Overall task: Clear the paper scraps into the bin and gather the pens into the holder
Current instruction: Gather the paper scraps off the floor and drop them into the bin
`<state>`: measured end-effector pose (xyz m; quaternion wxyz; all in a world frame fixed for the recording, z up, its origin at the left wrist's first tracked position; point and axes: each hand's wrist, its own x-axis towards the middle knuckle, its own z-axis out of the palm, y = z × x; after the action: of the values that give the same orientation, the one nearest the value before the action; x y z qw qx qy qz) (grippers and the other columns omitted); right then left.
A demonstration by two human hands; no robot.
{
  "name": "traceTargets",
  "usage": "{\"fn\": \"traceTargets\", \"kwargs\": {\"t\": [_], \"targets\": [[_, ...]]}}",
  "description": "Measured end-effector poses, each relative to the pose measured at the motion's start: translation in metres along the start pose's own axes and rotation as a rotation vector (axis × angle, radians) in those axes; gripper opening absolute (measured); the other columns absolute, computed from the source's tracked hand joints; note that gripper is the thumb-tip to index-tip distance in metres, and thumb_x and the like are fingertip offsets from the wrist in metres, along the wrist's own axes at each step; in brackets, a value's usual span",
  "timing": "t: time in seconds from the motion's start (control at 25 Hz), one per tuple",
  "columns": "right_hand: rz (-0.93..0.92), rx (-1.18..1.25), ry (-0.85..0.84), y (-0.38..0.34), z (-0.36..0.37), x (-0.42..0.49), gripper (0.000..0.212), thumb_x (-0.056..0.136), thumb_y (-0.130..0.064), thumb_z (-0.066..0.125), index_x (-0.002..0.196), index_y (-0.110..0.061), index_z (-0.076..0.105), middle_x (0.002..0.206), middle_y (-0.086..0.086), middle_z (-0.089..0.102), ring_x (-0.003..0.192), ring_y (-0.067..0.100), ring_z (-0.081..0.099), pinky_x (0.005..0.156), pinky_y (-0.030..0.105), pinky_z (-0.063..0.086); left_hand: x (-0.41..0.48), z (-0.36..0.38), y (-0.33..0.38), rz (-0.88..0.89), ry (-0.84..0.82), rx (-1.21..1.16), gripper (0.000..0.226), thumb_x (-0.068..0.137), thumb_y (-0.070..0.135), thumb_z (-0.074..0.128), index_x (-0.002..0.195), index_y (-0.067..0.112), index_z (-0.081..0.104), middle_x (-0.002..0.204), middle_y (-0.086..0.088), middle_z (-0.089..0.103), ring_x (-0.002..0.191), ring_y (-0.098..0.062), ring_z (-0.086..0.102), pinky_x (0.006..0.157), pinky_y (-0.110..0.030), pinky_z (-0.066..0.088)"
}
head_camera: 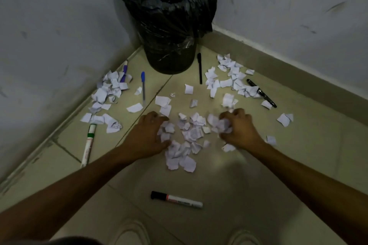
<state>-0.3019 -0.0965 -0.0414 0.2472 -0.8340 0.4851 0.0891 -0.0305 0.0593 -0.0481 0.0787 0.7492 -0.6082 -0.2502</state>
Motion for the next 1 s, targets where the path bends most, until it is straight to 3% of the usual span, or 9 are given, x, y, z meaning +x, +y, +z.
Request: {"fn": "traceTargets", "kwargs": {"t": [0.16,0.28,0.36,0.48,0.56,0.64,0.8,0.88,1.0], "targets": [[-0.062,0.111,-0.072,-0.033,-0.001,-0.007,0.086,0.063,-0.059,0.079,0.138,-0.037,0.044,0.133,0.01,0.041,0.124,0.034,0.04,0.102,0.039,0.037,-0.003,-0.001,0.023,-0.001,0.025,-0.128,0.099,0.061,0.074,0.066,0.144,0.032,0.032,0.145,-0.003,0.034,0.132,-0.026,0.035,0.104,-0.042,0.041],[-0.137,-0.058,-0.159,-0.056,0.004,-0.014,0.102,0.058,-0.066,0.078,0.145,-0.045,0.03,0.142,0.009,0.028,0.127,0.035,0.031,0.102,0.046,0.044,-0.007,0.008,0.044,0.009,-0.101,0.144,0.12,0.05,0.082,0.066,0.149,0.036,0.016,0.153,-0.004,0.02,0.136,-0.029,0.025,0.101,-0.048,0.041],[-0.229,-0.13,-0.127,-0.068,0.014,-0.01,0.091,0.064,-0.057,0.079,0.143,-0.04,0.037,0.138,0.012,0.031,0.122,0.035,0.035,0.097,0.043,0.046,-0.002,0.015,0.046,0.048,-0.047,0.224,0.1,0.062,0.07,0.069,0.145,0.032,0.029,0.148,-0.007,0.026,0.129,-0.03,0.031,0.093,-0.045,0.046],[-0.266,-0.059,-0.08,-0.069,0.02,0.007,0.059,0.078,-0.035,0.075,0.133,-0.025,0.054,0.127,0.015,0.041,0.109,0.033,0.05,0.082,0.03,0.045,0.009,0.019,0.035,0.064,0.079,0.031,0.048,0.081,0.042,0.067,0.124,0.023,0.058,0.129,-0.008,0.044,0.113,-0.027,0.044,0.083,-0.033,0.046],[-0.277,0.006,-0.063,-0.066,0.019,0.014,0.039,0.082,-0.018,0.07,0.121,-0.015,0.065,0.118,0.017,0.049,0.098,0.033,0.057,0.07,0.025,0.037,0.014,0.017,0.027,0.079,0.125,-0.04,0.027,0.085,0.03,0.066,0.109,0.017,0.067,0.112,-0.009,0.052,0.099,-0.027,0.054,0.075,-0.032,0.045],[-0.28,0.131,0.052,-0.062,0.016,0.018,0.023,0.08,-0.01,0.072,0.102,-0.006,0.073,0.104,0.018,0.062,0.093,0.033,0.063,0.067,0.025,0.036,0.016,0.012,0.023,0.078,0.168,-0.136,0.02,0.082,0.022,0.067,0.099,0.012,0.07,0.101,-0.01,0.058,0.089,-0.028,0.06,0.069,-0.029,0.042],[-0.152,0.588,0.245,-0.06,-0.016,0.014,0.012,0.076,-0.012,0.08,0.086,-0.019,0.081,0.083,-0.012,0.074,0.075,-0.005,0.065,0.069,0.006,0.044,0.014,-0.021,0.032,0.04,0.425,-0.359,0.015,0.077,0.018,0.076,0.09,0.011,0.074,0.088,-0.004,0.07,0.077,-0.011,0.062,0.069,-0.022,0.049],[-0.117,0.789,0.249,-0.066,-0.036,0.013,0.012,0.077,-0.015,0.081,0.088,-0.022,0.08,0.084,-0.012,0.076,0.077,-0.002,0.068,0.076,0.015,0.052,0.011,-0.049,0.044,-0.021,0.486,-0.484,0.015,0.076,0.018,0.08,0.088,0.019,0.072,0.085,0.009,0.068,0.074,0.005,0.06,0.069,-0.004,0.042],[-0.147,0.955,0.293,-0.083,-0.076,0.014,0.015,0.077,-0.018,0.082,0.091,-0.023,0.08,0.091,-0.006,0.077,0.088,0.011,0.072,0.081,0.03,0.057,0.011,-0.101,0.062,-0.005,0.534,-0.555,0.015,0.079,0.026,0.078,0.092,0.024,0.071,0.087,0.016,0.067,0.083,0.009,0.061,0.069,0.0,0.041]]}}
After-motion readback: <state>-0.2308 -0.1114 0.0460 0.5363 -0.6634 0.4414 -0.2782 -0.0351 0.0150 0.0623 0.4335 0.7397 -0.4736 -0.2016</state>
